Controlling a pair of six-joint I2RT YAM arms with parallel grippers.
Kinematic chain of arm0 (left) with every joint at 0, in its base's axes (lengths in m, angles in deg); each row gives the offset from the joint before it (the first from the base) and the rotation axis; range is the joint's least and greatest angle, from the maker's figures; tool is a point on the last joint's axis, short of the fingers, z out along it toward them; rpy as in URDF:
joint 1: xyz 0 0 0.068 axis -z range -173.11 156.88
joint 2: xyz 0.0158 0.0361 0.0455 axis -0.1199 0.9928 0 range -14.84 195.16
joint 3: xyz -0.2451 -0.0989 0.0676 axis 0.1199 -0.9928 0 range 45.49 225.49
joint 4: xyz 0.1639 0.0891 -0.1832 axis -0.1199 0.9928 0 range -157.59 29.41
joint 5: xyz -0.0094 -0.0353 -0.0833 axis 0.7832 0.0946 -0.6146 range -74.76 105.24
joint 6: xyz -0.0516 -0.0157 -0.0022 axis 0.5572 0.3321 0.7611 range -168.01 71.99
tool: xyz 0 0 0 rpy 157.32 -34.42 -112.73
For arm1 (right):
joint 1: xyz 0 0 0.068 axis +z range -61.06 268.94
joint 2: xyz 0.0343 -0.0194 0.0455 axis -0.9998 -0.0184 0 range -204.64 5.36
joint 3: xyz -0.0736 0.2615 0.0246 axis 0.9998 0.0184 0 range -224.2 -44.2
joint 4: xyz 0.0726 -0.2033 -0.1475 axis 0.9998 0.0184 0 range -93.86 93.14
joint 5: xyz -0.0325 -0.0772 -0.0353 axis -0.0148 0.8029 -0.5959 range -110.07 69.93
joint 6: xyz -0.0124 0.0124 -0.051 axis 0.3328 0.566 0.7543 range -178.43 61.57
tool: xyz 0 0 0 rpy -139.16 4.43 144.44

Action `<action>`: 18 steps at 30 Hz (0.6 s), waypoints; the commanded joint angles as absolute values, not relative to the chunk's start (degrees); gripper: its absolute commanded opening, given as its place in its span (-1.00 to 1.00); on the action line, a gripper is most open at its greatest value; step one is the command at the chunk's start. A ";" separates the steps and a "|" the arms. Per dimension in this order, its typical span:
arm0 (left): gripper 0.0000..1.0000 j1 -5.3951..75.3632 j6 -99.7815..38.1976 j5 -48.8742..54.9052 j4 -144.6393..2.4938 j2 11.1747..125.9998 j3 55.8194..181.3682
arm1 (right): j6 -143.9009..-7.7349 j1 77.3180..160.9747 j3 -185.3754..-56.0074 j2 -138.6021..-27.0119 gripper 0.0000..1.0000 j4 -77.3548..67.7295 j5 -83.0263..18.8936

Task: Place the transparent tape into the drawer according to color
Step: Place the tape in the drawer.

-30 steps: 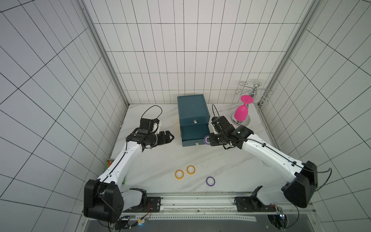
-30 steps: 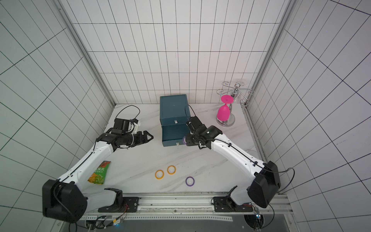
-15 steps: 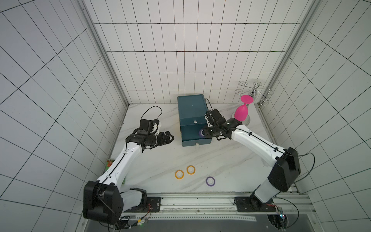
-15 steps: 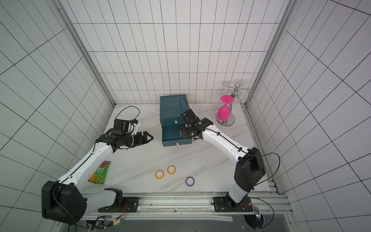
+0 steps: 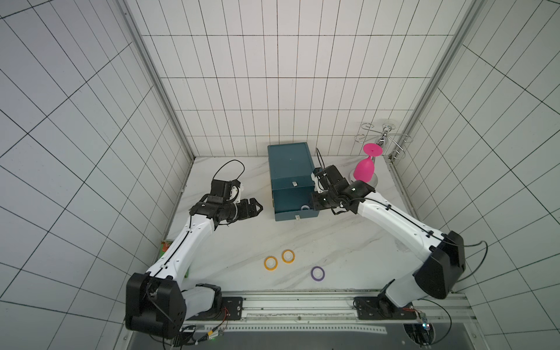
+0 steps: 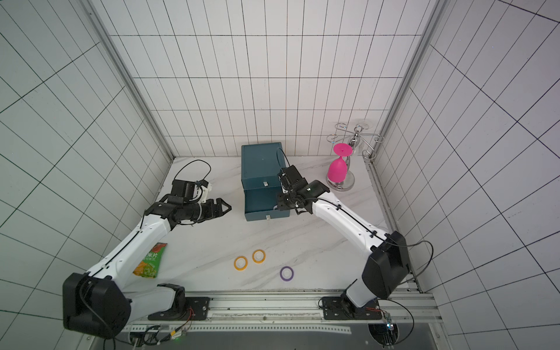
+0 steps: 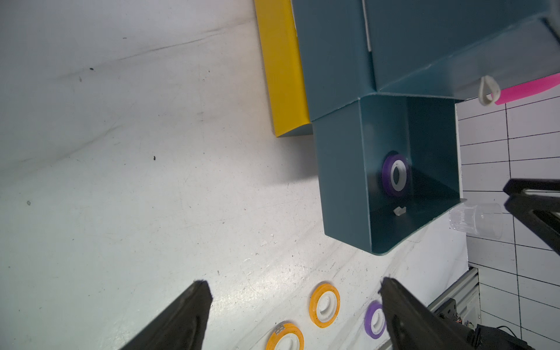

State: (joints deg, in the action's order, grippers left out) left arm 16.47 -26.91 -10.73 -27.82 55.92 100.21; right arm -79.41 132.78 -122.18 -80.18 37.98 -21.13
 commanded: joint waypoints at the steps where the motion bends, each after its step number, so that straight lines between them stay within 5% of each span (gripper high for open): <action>1: 0.82 16.08 -27.27 -11.38 -29.01 55.33 99.81 | -79.17 133.09 -116.96 -74.63 -0.13 41.81 -25.12; 10: 0.82 16.13 -27.27 -13.10 -29.63 55.71 99.82 | -81.20 138.69 -104.51 -67.39 0.28 45.28 -27.71; 18: 0.82 16.16 -27.03 -14.02 -29.66 54.86 98.69 | -86.42 145.32 -94.40 -65.19 0.40 40.97 -26.35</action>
State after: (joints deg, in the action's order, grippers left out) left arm 16.40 -26.82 -12.98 -28.30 55.92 99.60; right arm -83.73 143.42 -96.97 -66.13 42.51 -26.88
